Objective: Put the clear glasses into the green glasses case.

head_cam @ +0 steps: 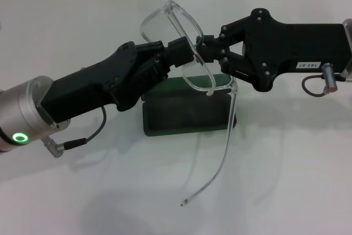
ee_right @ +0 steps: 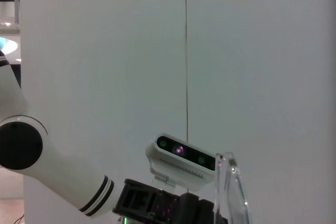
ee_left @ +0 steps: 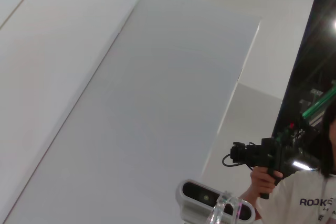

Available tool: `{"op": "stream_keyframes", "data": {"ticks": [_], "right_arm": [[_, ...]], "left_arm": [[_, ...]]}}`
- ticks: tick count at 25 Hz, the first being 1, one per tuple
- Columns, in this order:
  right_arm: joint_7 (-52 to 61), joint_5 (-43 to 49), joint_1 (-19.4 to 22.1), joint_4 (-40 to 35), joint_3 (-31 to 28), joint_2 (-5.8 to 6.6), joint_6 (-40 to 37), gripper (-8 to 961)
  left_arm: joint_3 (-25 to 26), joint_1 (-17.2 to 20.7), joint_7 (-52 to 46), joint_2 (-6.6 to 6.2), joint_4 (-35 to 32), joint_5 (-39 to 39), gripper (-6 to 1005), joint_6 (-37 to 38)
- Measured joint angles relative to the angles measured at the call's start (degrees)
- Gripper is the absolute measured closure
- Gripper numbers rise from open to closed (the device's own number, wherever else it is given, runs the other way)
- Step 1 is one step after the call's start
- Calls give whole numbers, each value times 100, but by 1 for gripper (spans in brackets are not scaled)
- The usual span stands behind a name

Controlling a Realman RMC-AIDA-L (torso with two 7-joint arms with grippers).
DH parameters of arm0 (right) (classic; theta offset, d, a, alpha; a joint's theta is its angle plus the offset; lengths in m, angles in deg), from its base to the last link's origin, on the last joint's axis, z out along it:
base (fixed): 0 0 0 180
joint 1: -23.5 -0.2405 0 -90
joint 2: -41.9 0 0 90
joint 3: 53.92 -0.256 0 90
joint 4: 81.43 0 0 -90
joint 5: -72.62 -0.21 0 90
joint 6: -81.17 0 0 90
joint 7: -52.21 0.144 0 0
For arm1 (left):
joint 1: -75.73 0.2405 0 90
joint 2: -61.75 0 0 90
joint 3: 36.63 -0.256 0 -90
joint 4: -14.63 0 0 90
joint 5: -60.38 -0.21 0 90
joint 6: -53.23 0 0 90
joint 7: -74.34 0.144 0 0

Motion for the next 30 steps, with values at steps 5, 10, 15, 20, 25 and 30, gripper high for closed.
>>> {"op": "stream_keyframes", "data": {"ticks": [5, 10, 15, 20, 25, 30], "right_arm": [[0, 0, 0, 0, 2, 0, 9, 888], [0, 0, 0, -1, 2, 0, 10, 888], [-74, -14, 14, -1, -37, 0, 45, 888], [-183, -138, 91, 3, -104, 8, 77, 888], [-231, -357, 258, 13, -455, 14, -14, 888], [-241, -966, 492, 20, -931, 43, -375, 888]], "left_arm": [[0, 0, 2, 0, -2, 4, 947, -4], [0, 0, 4, 0, -4, 10, 947, -9], [-1, -1, 3, 0, -4, 14, 947, -9], [-29, 0, 4, -10, -6, -2, 947, 27], [9, 104, 3, -44, -79, 7, 947, 213], [31, 195, 10, -110, -139, 12, 947, 377]]}}
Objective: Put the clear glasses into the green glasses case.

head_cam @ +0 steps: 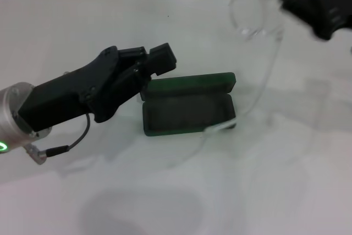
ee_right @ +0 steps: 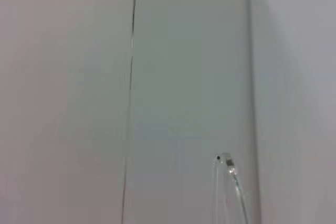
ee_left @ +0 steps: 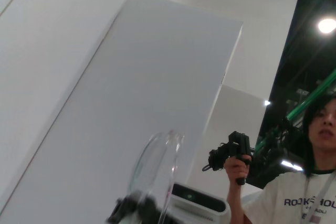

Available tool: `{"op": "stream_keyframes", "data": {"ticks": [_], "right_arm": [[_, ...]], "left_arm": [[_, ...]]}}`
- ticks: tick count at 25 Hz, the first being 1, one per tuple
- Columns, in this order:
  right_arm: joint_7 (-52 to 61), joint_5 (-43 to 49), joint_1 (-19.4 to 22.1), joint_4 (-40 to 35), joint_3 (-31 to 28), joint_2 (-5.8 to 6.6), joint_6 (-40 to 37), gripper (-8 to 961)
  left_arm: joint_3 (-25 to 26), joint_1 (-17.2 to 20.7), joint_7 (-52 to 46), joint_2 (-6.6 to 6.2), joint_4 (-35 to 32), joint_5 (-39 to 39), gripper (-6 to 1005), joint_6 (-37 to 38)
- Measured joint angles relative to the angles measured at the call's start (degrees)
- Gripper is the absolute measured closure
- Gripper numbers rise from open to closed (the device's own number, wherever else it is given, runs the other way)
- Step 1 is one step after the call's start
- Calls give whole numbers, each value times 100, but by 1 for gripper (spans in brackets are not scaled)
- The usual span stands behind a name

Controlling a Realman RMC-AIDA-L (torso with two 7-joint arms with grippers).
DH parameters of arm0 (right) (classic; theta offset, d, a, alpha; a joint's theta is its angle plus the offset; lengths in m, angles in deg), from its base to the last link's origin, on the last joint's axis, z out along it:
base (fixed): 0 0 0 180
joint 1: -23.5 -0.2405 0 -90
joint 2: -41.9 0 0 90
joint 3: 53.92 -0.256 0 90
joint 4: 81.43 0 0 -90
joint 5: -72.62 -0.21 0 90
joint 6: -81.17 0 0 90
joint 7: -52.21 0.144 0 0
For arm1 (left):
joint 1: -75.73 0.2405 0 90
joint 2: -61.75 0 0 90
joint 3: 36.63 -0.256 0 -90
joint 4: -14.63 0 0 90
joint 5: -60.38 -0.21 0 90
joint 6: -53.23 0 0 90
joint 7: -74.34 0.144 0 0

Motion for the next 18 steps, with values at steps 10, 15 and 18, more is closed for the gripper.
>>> {"op": "stream_keyframes", "data": {"ticks": [10, 15, 18], "right_arm": [[-122, -1447, -25, 684, -745, -7, -1144, 888], [-663, -1849, -542, 1542, -503, -40, -1168, 888], [-996, -1899, -899, 2184, -471, -41, -1159, 888]], "left_arm": [[-107, -79, 33, 34, -34, -140, 946, 87], [-791, -235, 267, 109, -171, -112, 946, 130], [-1145, -289, 411, 118, -177, 93, 946, 130]]}}
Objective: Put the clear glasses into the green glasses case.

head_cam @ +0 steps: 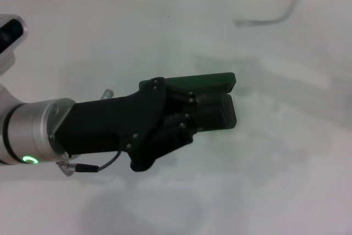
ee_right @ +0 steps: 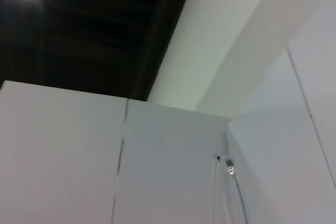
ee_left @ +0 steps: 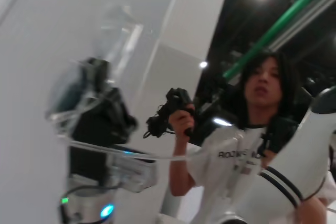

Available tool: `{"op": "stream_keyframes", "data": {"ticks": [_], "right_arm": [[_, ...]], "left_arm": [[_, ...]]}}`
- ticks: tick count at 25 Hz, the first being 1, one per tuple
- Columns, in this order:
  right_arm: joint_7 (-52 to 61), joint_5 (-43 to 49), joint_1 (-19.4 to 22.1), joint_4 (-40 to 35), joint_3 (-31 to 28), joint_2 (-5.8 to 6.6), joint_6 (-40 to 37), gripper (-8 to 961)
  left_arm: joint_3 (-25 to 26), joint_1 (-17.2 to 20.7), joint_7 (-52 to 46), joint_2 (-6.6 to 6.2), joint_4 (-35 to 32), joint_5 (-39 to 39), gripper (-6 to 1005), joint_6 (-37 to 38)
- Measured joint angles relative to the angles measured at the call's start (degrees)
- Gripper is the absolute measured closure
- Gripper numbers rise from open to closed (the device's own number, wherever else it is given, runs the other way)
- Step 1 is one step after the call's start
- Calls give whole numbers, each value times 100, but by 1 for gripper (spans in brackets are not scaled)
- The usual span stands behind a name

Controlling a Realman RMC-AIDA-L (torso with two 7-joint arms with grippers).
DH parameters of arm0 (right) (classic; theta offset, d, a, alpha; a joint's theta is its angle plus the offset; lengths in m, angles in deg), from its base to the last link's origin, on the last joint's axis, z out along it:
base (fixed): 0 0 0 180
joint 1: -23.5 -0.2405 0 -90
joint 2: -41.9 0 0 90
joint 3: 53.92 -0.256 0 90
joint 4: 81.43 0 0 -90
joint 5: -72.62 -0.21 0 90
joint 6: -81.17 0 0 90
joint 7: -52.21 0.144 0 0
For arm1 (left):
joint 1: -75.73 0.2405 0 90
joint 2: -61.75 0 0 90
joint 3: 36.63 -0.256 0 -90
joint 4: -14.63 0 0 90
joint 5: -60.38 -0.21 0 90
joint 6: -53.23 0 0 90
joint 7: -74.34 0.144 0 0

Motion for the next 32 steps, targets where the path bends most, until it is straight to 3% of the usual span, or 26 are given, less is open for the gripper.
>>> {"op": "stream_keyframes", "data": {"ticks": [5, 11, 32], "right_arm": [[-501, 28, -378, 726, 559, -7, 166, 888], [-686, -18, -483, 797, 1472, -20, 638, 888], [-799, 9, -362, 761, 2397, -13, 1035, 888]], "left_arm": [[-262, -16, 248, 9, -3, 339, 946, 0], [-280, 37, 438, 10, 68, 638, 946, 2], [-224, 152, 505, 9, 264, 1107, 946, -38]]}}
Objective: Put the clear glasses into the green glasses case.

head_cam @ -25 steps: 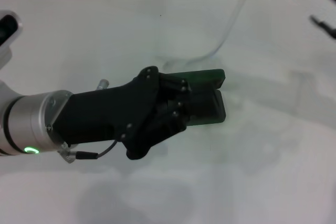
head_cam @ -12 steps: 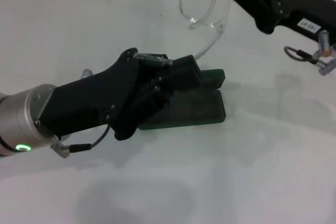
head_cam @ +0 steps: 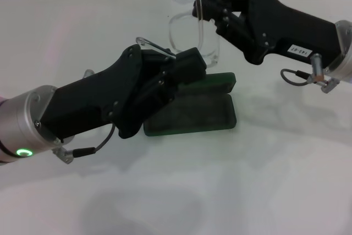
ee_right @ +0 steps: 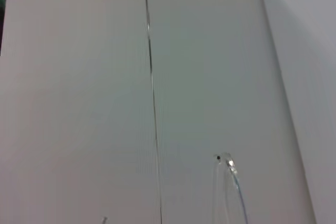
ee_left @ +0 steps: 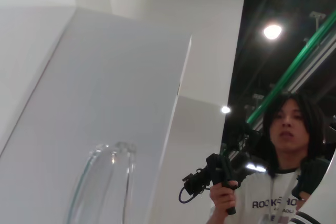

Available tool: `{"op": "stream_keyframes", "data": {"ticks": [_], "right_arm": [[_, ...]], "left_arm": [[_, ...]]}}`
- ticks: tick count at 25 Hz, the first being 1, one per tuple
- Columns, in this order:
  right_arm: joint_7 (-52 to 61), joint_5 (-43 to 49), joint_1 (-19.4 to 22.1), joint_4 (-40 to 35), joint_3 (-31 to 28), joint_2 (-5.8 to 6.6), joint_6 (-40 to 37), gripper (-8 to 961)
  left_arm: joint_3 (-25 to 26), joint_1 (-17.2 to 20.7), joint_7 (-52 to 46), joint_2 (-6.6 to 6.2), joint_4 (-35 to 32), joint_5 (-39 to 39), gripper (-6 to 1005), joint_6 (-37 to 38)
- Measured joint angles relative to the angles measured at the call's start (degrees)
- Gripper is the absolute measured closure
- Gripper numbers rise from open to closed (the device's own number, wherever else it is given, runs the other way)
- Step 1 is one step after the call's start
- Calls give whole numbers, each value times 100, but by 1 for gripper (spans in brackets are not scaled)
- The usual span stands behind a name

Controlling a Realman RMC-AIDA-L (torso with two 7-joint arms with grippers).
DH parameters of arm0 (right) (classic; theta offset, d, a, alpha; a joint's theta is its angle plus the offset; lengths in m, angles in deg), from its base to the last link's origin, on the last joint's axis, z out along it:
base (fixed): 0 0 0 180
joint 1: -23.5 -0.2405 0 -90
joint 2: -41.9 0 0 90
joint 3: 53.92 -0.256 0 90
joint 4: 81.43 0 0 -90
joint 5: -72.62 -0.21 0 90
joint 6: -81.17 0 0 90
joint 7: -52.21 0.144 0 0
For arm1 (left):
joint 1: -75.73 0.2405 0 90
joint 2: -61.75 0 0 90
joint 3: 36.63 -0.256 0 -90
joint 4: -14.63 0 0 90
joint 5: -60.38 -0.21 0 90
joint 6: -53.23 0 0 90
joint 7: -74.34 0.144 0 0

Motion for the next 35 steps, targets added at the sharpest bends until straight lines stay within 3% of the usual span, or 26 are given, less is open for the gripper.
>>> {"op": "stream_keyframes", "data": {"ticks": [13, 27, 35], "right_arm": [[-253, -344, 127, -137, -105, -7, -26, 888], [-283, -302, 23, -347, 865, -8, 440, 889], [-330, -274, 21, -431, 976, -7, 541, 889]], "left_arm": [[3, 66, 0, 0, 57, 4, 945, 2], [124, 109, -39, -36, 138, 375, 945, -21], [160, 64, -16, -44, 221, 414, 945, -64]]}}
